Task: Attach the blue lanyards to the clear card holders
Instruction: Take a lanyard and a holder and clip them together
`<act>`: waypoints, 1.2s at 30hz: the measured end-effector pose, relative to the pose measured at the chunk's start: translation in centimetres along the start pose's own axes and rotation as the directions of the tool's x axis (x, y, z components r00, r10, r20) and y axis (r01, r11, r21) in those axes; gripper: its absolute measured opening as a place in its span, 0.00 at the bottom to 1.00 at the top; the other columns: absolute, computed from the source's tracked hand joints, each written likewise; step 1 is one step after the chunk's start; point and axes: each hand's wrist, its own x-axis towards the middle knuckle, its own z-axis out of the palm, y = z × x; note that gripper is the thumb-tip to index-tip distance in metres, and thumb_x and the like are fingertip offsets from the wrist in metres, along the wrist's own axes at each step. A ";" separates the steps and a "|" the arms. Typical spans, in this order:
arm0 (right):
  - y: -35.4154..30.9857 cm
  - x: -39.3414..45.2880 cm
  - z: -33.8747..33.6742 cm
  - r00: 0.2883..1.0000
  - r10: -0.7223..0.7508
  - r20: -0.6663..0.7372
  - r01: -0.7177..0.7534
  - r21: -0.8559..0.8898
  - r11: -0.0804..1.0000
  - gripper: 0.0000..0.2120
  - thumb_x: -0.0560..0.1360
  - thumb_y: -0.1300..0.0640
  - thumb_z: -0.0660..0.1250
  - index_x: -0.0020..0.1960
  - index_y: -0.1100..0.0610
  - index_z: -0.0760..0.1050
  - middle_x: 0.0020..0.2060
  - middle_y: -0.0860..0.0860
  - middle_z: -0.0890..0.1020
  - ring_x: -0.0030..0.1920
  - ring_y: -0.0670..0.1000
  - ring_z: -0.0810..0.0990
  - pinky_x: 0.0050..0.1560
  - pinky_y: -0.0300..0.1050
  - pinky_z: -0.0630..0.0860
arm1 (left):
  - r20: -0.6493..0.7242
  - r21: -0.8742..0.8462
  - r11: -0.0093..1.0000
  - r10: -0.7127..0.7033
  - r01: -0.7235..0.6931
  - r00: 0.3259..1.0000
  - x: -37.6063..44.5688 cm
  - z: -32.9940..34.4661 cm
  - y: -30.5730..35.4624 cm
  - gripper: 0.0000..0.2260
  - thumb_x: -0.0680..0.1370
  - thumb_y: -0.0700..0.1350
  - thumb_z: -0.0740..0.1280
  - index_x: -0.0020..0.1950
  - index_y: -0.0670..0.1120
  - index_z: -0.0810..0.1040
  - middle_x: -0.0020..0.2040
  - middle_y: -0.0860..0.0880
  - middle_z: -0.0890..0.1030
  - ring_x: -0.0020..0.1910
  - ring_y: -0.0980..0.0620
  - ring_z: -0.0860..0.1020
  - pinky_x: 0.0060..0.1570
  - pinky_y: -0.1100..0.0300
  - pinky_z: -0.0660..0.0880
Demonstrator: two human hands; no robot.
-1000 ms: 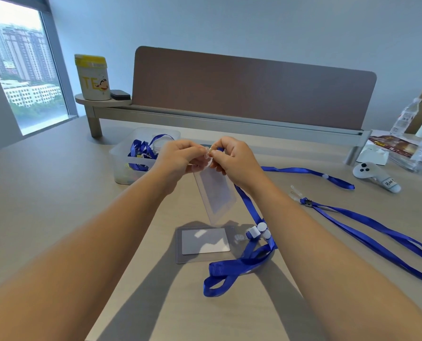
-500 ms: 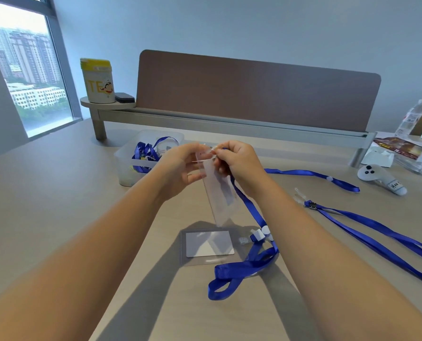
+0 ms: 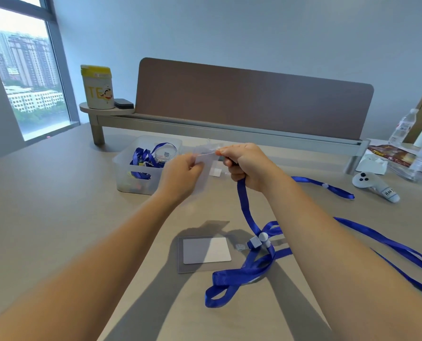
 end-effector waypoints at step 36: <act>10.1 4.5 -1.2 0.993 -0.018 -0.119 -0.055 -0.580 0.813 0.11 0.77 0.61 0.61 0.55 0.64 0.77 0.45 0.58 0.80 0.43 0.52 0.77 0.47 0.45 0.75 | 0.017 0.355 0.933 -0.059 0.049 0.998 0.4 0.6 -5.2 0.11 0.78 0.41 0.56 0.36 0.45 0.66 0.39 0.48 0.71 0.39 0.49 0.70 0.39 0.56 0.67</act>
